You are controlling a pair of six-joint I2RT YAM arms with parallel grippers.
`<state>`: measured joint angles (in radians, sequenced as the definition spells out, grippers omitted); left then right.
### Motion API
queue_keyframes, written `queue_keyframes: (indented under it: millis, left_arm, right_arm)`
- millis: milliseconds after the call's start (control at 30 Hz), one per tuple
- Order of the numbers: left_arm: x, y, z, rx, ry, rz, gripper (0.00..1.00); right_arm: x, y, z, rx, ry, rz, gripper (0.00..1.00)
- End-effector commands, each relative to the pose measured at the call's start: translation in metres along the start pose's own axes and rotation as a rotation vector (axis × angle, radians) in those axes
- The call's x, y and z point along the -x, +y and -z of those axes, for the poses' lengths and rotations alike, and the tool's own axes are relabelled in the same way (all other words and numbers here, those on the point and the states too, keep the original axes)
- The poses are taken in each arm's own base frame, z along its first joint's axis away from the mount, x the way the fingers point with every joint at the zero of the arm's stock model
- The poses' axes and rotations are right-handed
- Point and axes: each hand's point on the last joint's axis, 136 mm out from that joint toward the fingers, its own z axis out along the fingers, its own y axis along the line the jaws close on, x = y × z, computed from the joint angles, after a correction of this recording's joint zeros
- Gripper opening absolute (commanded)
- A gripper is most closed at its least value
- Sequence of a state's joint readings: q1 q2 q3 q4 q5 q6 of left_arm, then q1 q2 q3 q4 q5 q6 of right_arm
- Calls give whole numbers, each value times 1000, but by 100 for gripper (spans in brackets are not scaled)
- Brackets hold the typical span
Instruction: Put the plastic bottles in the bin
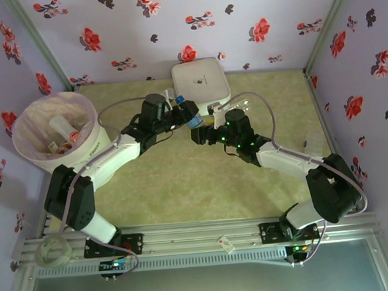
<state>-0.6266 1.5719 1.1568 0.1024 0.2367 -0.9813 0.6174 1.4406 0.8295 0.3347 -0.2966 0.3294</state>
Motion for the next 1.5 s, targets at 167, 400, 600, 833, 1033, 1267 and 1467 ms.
queue_keyframes:
  millis: [167, 400, 600, 833, 1033, 1267, 1467]
  left_arm:
    - [26, -21, 12, -21, -49, -58, 62]
    - [66, -33, 53, 56, -115, -159, 58]
    - [129, -31, 138, 129, -279, -167, 54]
    - [184, -11, 264, 233, -553, -102, 46]
    - [200, 7, 344, 353, -690, -64, 29]
    - [211, 57, 397, 462, -765, 53, 19]
    - [206, 93, 401, 583, -686, 65, 19]
  right_arm:
    - [29, 10, 32, -34, -29, 64, 94]
    - [24, -24, 68, -171, -22, 30, 94]
    - [2, -47, 75, -212, 12, -24, 94]
    - [-11, -54, 71, -221, 47, -34, 94]
    - [-14, -56, 70, -227, 61, -23, 94]
    - [-17, -60, 73, -247, 72, -15, 94]
    - [-15, -62, 73, -255, 76, -4, 94]
